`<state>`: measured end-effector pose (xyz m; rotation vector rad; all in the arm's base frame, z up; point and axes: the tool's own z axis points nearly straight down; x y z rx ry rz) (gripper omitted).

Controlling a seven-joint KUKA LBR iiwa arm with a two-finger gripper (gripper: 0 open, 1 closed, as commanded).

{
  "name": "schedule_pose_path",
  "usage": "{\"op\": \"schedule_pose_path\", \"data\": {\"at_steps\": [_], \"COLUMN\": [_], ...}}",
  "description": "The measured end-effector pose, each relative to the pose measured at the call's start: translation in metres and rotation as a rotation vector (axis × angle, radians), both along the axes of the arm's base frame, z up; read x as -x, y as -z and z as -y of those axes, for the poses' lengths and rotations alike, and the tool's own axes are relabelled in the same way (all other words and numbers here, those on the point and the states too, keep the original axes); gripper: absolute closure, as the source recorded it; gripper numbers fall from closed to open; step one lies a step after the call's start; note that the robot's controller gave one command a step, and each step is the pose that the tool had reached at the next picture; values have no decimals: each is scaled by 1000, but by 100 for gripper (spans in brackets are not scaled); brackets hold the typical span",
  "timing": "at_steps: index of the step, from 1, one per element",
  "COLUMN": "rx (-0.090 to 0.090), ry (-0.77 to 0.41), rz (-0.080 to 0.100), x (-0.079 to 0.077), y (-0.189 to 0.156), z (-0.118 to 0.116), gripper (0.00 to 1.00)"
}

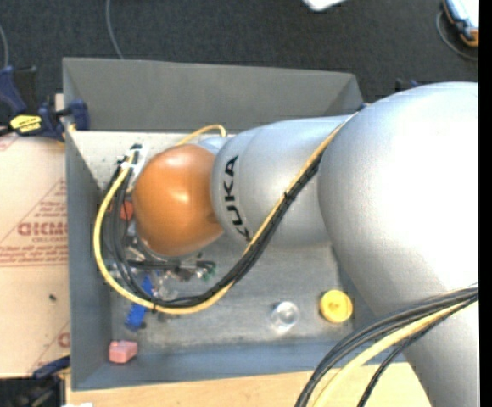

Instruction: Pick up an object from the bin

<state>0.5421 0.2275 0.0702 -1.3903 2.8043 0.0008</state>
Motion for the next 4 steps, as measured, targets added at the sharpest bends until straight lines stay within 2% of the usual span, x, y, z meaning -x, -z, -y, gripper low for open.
{"op": "schedule_pose_path", "data": {"at_steps": [1, 4], "rx": [1, 1], "ry": [508, 508], "rz": [-16, -15], "x": [4, 4], "y": [2, -7], "z": [20, 21], "gripper": [100, 100]}}
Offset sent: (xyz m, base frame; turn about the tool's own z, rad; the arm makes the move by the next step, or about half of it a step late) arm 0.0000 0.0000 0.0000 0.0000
